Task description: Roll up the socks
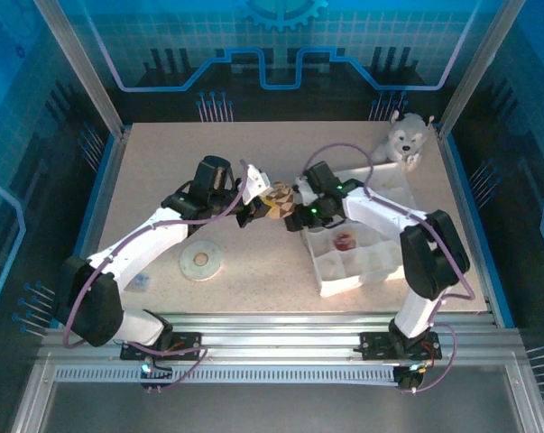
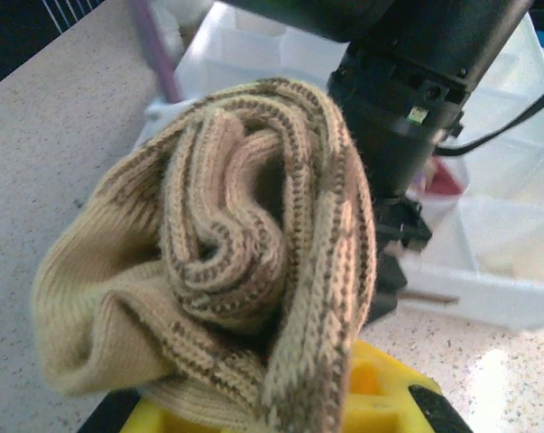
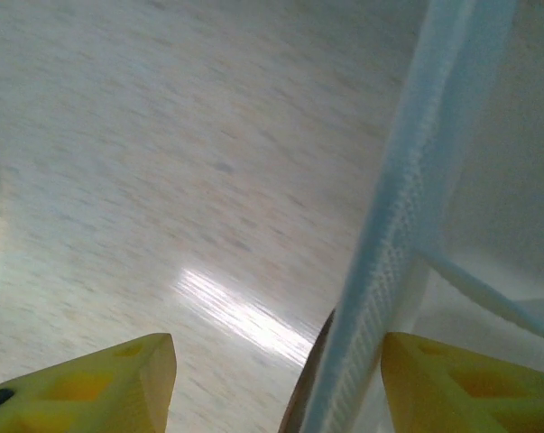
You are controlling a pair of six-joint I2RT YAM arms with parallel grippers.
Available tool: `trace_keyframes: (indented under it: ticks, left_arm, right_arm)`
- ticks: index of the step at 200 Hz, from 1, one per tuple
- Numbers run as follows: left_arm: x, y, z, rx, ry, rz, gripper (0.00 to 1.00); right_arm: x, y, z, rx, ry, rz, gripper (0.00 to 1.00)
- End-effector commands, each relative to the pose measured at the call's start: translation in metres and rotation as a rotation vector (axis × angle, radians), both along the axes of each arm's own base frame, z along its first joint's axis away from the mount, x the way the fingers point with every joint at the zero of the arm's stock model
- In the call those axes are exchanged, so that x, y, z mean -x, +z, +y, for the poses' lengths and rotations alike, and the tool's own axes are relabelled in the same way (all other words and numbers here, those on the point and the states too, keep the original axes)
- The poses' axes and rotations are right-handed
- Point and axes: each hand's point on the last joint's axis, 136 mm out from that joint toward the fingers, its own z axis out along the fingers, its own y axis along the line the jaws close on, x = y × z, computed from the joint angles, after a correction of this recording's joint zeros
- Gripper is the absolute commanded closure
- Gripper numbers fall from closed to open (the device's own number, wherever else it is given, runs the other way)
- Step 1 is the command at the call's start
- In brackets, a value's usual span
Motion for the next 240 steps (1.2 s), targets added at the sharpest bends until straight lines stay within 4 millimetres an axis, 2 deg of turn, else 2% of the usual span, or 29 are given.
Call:
trace_keyframes:
  ticks: [1, 23, 47, 63, 90, 111, 123, 146, 185, 213, 240]
  left_arm:
    - [0.005, 0.015, 0.01, -0.03, 0.024, -0.073, 1.0]
    - [0.005, 0.02, 0.02, -0.051, 0.067, -0.112, 1.0]
    - [0.007, 0.03, 0.026, -0.044, 0.088, -0.145, 1.0]
    - [0.009, 0.036, 0.025, -0.028, 0.086, -0.15, 1.0]
    - [0.006, 0.037, 0.013, -0.002, 0.071, -0.14, 1.0]
    - [0.004, 0.031, -0.013, -0.03, 0.014, -0.141, 1.0]
    - [0.002, 0.026, -0.031, -0.042, -0.019, -0.135, 1.0]
    - [-0.004, 0.019, -0.068, -0.051, -0.07, -0.142, 1.0]
    - [-0.014, 0.0, -0.123, -0.066, -0.136, -0.141, 1.0]
    - [-0.024, -0.012, -0.151, -0.057, -0.153, -0.145, 1.0]
    - [-0.036, -0.023, -0.165, -0.053, -0.146, -0.13, 1.0]
  right_arm:
    - [-0.015, 0.036, 0.057, -0.171, 0.025, -0.056, 0.39]
    - [-0.026, 0.058, 0.078, -0.214, 0.037, -0.097, 0.39]
    - [-0.039, 0.072, 0.06, -0.175, -0.005, -0.136, 0.39]
    - [-0.043, 0.078, 0.032, -0.132, -0.041, -0.151, 0.38]
    - [-0.047, 0.094, -0.03, -0.05, -0.123, -0.198, 0.38]
    - [-0.046, 0.103, -0.079, -0.012, -0.205, -0.226, 0.38]
    - [-0.044, 0.105, -0.105, 0.001, -0.247, -0.23, 0.43]
    - [-0.034, 0.093, -0.146, 0.053, -0.31, -0.202, 0.54]
    - [-0.004, 0.053, -0.196, 0.129, -0.406, -0.107, 0.51]
    - [0.007, 0.038, -0.21, 0.136, -0.435, -0.078, 0.51]
    - [0.007, 0.03, -0.215, 0.165, -0.434, -0.067, 0.53]
